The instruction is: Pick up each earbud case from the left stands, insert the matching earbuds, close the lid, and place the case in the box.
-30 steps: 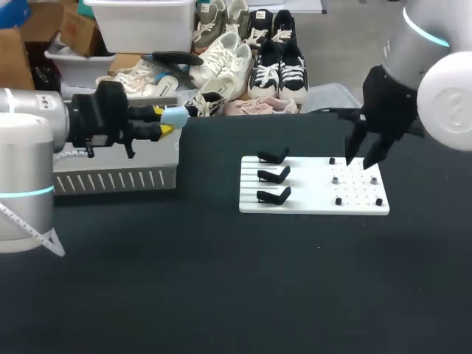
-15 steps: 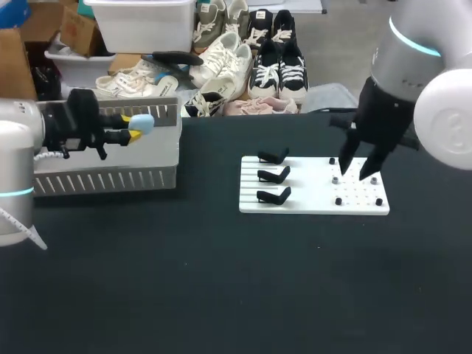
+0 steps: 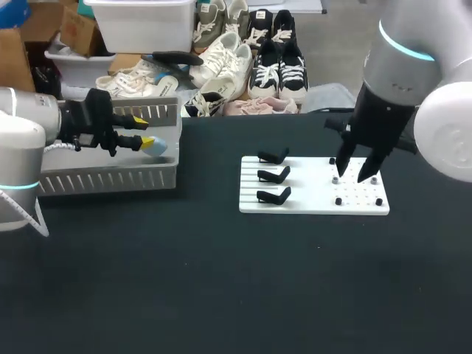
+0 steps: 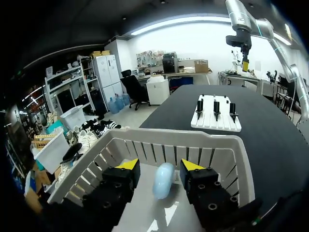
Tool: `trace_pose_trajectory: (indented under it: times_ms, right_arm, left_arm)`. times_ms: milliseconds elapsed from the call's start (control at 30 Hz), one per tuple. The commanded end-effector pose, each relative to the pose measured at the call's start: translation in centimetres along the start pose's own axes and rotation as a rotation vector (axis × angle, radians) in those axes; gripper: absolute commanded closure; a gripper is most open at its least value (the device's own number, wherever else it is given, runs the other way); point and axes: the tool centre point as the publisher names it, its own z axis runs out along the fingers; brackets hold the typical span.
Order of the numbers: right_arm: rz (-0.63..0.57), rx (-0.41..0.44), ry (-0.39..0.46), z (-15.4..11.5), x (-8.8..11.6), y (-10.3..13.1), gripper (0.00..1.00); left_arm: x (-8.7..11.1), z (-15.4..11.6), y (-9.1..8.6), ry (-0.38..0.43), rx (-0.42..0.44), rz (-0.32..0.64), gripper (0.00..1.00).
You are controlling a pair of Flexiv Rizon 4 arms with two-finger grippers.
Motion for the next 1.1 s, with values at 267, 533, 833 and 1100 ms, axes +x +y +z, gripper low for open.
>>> trace_pose_trajectory:
  times_ms: [267,533,833,1100]
  right_arm:
    - [-0.026,-0.019,-0.097,-2.0,-0.6,-2.3,0.69]
    - [-0.043,-0.084,-0.145,-2.4,-1.3,-6.2,0.67]
    - [-0.08,-0.178,-0.193,-2.4,-1.1,-11.1,0.65]
    - [-0.104,-0.231,-0.243,-3.5,-2.9,-16.5,0.0]
  left_arm:
    - [-4.4,-2.9,-3.7,-0.052,0.065,0.05,0.0]
    - [-7.4,-2.9,-8.6,-0.07,0.069,0.049,0.0]
    - [-10.1,-1.1,-14.7,-0.062,0.102,0.009,0.0]
    - [-12.4,-0.5,-19.5,-0.069,0.105,-0.047,0.0]
